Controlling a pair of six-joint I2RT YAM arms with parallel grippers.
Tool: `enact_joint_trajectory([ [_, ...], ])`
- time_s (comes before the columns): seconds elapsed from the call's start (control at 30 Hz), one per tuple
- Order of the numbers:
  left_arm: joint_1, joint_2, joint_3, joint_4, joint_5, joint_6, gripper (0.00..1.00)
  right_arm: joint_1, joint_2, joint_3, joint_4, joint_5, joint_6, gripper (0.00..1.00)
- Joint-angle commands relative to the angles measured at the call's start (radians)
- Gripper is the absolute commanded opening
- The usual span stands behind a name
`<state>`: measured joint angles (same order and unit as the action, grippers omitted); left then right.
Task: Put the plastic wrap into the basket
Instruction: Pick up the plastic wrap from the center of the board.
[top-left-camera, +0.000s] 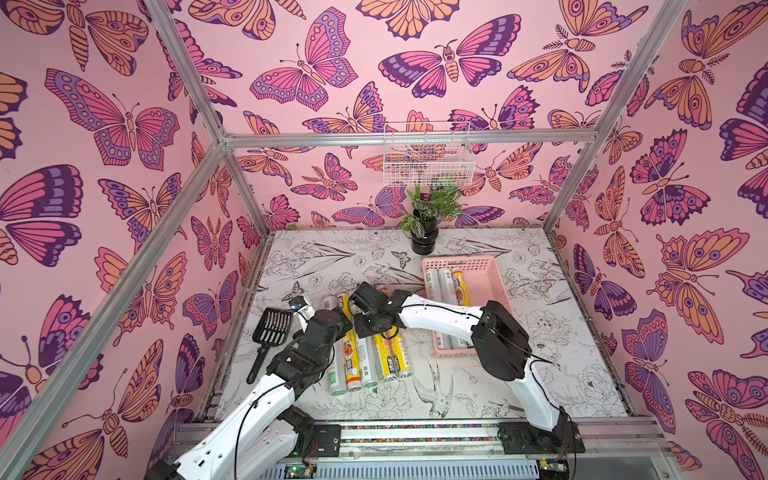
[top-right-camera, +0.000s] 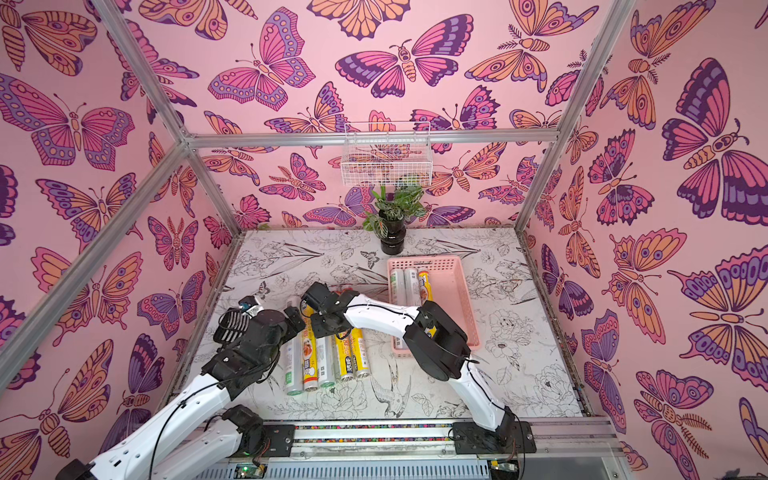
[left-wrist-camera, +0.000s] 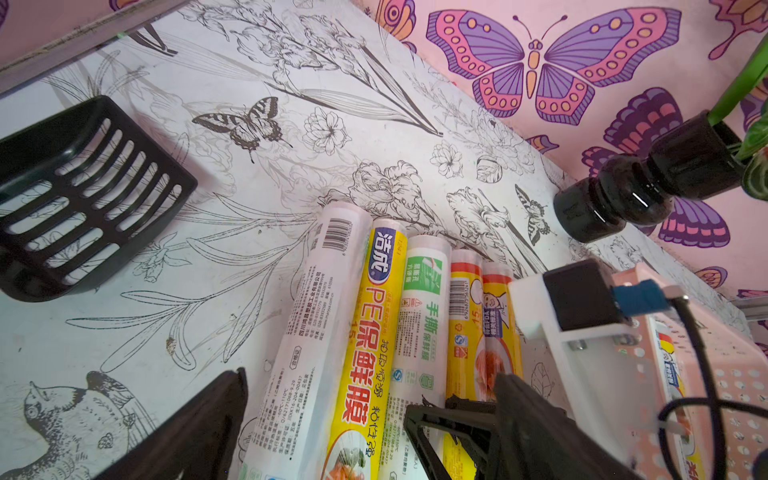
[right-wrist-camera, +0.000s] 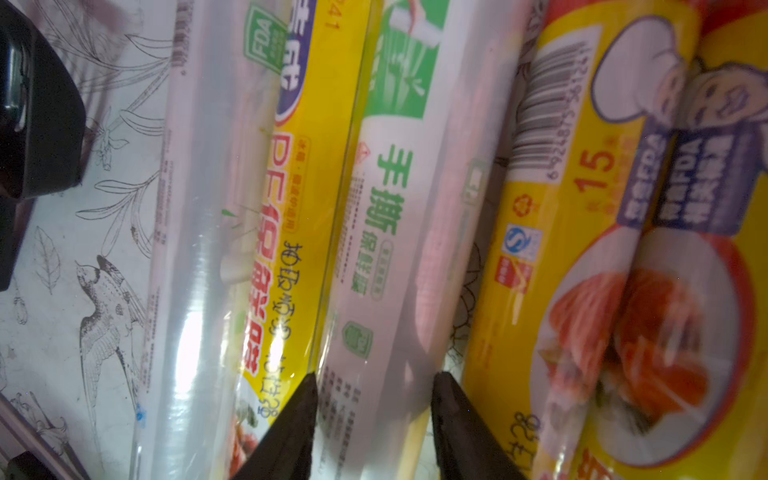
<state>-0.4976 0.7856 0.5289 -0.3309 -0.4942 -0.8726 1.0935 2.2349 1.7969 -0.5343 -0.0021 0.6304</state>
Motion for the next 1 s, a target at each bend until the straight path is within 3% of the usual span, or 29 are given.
enact_joint_trajectory([
  [0.0,0.005,-0.034,-0.022,-0.036,-0.047,0.015,0.98,0.014,0.045,0.022,-0.041,0.060,0.019,0.48],
  [0.57,0.008,0.000,-0.040,-0.086,-0.068,-0.034,1.00,0.031,0.097,0.092,-0.093,0.113,0.017,0.57],
  [0.97,0.060,0.024,-0.030,-0.092,0.005,-0.041,1.00,0.031,0.126,0.109,-0.104,0.146,0.030,0.58],
])
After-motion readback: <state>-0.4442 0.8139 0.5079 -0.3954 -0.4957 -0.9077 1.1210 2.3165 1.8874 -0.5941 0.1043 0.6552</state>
